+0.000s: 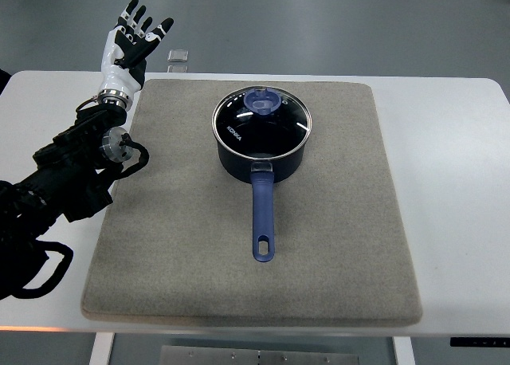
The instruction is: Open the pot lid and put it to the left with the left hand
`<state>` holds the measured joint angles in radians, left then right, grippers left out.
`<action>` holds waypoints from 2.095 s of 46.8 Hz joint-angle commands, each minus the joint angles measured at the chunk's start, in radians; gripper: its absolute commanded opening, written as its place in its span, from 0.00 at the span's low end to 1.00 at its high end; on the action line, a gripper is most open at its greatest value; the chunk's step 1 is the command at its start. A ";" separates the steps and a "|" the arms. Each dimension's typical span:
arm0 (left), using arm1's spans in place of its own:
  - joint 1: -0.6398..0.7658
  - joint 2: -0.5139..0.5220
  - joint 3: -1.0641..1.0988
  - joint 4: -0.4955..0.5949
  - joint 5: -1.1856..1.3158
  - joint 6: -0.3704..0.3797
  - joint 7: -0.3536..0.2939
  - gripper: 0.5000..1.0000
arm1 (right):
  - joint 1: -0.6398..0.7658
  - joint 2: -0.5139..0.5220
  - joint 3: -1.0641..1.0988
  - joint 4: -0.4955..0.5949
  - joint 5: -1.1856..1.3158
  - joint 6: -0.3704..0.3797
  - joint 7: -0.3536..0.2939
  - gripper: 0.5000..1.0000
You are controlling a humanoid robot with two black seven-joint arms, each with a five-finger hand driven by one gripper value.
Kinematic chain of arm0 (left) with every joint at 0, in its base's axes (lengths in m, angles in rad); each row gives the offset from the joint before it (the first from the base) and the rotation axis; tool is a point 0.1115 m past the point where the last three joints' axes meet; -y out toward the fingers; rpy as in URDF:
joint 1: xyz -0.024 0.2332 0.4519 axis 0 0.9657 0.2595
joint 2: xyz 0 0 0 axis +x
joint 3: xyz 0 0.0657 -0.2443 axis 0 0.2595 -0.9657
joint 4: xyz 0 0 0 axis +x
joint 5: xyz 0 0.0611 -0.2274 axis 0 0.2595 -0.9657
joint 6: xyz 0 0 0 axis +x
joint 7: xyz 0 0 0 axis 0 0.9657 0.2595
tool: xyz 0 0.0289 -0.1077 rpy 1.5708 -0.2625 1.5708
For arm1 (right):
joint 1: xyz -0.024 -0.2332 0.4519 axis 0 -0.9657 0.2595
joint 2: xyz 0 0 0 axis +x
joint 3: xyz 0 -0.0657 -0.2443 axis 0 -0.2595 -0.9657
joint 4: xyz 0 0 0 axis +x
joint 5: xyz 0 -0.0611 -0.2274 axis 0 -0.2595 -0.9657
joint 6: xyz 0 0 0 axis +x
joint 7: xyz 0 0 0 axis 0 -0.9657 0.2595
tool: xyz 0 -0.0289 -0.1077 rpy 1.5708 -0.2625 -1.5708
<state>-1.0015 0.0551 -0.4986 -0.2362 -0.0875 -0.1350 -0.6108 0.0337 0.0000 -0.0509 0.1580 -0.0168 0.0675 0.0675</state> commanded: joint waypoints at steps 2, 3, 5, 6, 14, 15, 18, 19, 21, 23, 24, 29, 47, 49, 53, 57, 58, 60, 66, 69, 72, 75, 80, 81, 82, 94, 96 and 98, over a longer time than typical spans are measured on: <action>0.003 0.000 0.002 0.002 0.002 0.006 0.000 0.97 | 0.000 0.000 0.000 0.000 0.000 0.000 0.000 0.83; 0.003 0.000 0.002 0.003 0.002 0.009 0.000 0.97 | 0.000 0.000 -0.001 0.000 0.000 0.000 0.000 0.83; 0.003 0.002 0.002 0.003 0.002 0.011 0.000 0.97 | 0.000 0.000 0.000 0.000 0.000 0.000 0.000 0.83; 0.003 0.000 0.002 0.002 0.002 0.011 0.000 0.97 | 0.000 0.000 0.000 0.000 0.000 0.000 0.000 0.83; 0.004 0.005 -0.002 0.003 0.000 0.009 0.000 0.97 | 0.000 0.000 0.000 0.000 0.000 0.000 0.000 0.83; 0.004 0.006 -0.002 0.003 0.000 0.009 0.000 0.97 | 0.000 0.000 0.000 0.000 0.000 0.000 0.000 0.83; 0.004 0.008 0.000 0.003 0.002 0.009 0.000 0.97 | 0.000 0.000 0.000 0.000 0.000 0.000 0.000 0.83; 0.004 0.008 0.000 0.003 0.002 0.009 0.000 0.97 | 0.000 0.000 0.000 0.000 0.000 0.000 0.000 0.83; 0.004 0.009 0.000 0.003 0.002 0.009 0.000 0.97 | 0.000 0.000 0.000 0.000 0.000 0.000 0.000 0.83; 0.004 0.012 0.002 0.003 0.003 0.009 0.000 0.97 | 0.000 0.000 -0.001 0.000 0.000 0.000 0.000 0.83; 0.004 0.012 0.003 0.008 0.003 0.009 0.000 0.97 | 0.000 0.000 -0.001 0.000 0.000 0.000 0.000 0.83; 0.000 0.012 0.026 0.002 0.015 0.015 0.000 0.98 | 0.000 0.000 0.000 0.000 0.000 0.000 0.000 0.83; -0.085 0.078 0.196 0.002 0.284 -0.002 0.000 0.97 | 0.000 0.000 0.000 0.000 0.000 0.000 0.000 0.83; -0.094 0.086 0.198 0.002 0.295 -0.002 0.000 0.97 | 0.000 0.000 0.000 0.000 0.000 0.000 0.000 0.83; -0.123 0.089 0.244 0.000 0.363 -0.005 0.000 0.97 | 0.000 0.000 0.000 0.000 0.000 0.000 0.000 0.83; -0.154 0.091 0.305 0.000 0.457 -0.026 0.000 0.97 | 0.000 0.000 0.000 0.000 0.000 0.000 0.000 0.83; -0.163 0.094 0.319 0.000 0.482 -0.035 0.000 0.97 | 0.000 0.000 0.000 0.000 0.000 0.000 0.000 0.83; -0.181 0.100 0.351 -0.002 0.535 -0.060 0.000 0.97 | 0.000 0.000 0.000 0.000 0.000 0.000 0.000 0.83; -0.244 0.123 0.475 -0.032 0.710 -0.135 0.000 0.97 | 0.000 0.000 0.000 0.000 0.000 0.000 0.000 0.83; -0.278 0.135 0.540 -0.055 0.785 -0.169 0.000 0.97 | 0.000 0.000 0.000 0.000 0.000 0.000 0.000 0.83; -0.321 0.141 0.600 -0.072 0.850 -0.199 0.000 0.97 | 0.000 0.000 0.000 0.000 0.000 0.000 0.000 0.83; -0.364 0.143 0.653 -0.074 0.891 -0.225 0.000 0.97 | 0.000 0.000 0.000 0.000 0.000 0.000 0.000 0.83; -0.440 0.141 0.767 -0.075 0.937 -0.238 0.000 0.97 | 0.000 0.000 0.000 0.000 0.000 0.000 0.000 0.83; -0.454 0.141 0.790 -0.075 0.940 -0.239 0.000 0.97 | 0.000 0.000 -0.001 0.000 0.000 0.000 0.000 0.83; -0.469 0.141 0.811 -0.075 0.942 -0.239 0.000 0.97 | 0.000 0.000 0.000 0.000 0.000 0.000 0.000 0.83; -0.624 0.141 1.020 -0.160 0.956 -0.239 0.000 0.97 | 0.000 0.000 0.000 0.000 0.000 0.000 0.000 0.83; -0.640 0.141 1.022 -0.181 0.956 -0.239 0.000 0.97 | 0.000 0.000 -0.001 0.000 0.000 0.000 0.000 0.83; -0.655 0.143 1.023 -0.219 0.959 -0.241 0.000 0.97 | 0.000 0.000 -0.001 0.000 0.000 0.000 0.000 0.83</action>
<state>-1.6336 0.1967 0.5208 -0.4080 0.8682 -0.3752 -0.6109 0.0338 0.0000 -0.0510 0.1580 -0.0169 0.0675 0.0675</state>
